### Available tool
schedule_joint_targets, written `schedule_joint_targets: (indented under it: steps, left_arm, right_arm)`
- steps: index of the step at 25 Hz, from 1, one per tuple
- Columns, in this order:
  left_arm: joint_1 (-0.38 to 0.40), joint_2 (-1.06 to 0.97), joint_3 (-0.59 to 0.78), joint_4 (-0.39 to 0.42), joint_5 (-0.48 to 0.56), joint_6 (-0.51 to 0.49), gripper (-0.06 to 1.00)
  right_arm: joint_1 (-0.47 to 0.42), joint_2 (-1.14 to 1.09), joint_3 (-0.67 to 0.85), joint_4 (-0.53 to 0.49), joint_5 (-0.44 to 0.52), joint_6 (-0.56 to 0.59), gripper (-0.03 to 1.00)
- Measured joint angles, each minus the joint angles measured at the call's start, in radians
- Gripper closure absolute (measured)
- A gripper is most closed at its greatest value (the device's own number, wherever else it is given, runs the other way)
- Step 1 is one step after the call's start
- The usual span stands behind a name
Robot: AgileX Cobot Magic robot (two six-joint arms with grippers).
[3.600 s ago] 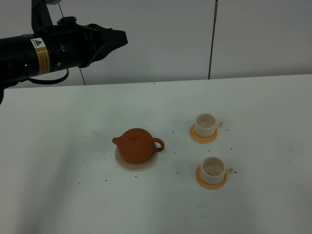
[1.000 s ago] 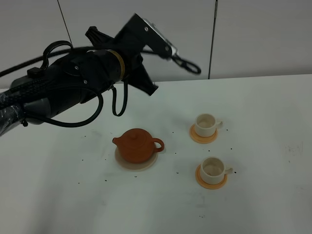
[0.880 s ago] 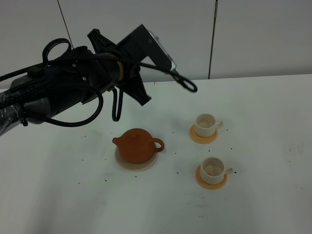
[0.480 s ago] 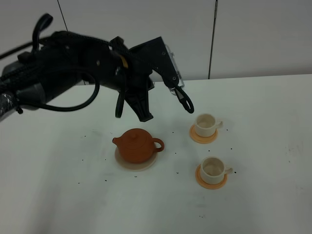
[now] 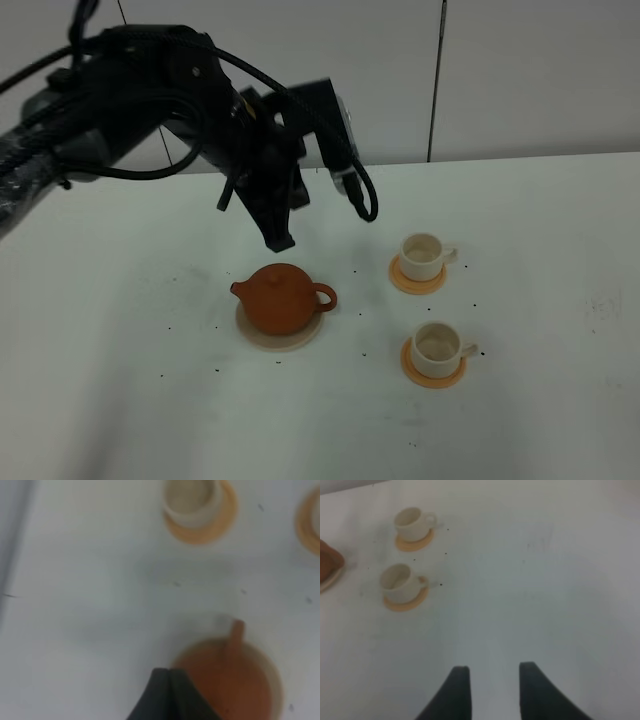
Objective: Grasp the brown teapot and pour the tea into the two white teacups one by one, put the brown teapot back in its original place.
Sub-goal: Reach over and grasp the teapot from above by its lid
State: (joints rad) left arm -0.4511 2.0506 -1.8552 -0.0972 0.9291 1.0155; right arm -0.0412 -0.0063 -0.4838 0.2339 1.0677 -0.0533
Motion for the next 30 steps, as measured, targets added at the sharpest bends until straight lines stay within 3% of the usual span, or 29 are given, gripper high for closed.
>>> schedule_joint_targets:
  steps: [15, 30]
  left_arm:
    - [0.001, 0.201, -0.213, -0.027, 0.088, 0.02, 0.93]
    - [-0.034, 0.291, -0.237, -0.026, 0.109, 0.024, 0.92]
  right_arm:
    - [0.0, 0.0, 0.0, 0.0, 0.0, 0.001, 0.73]
    - [0.0, 0.0, 0.0, 0.0, 0.0, 0.0, 0.73]
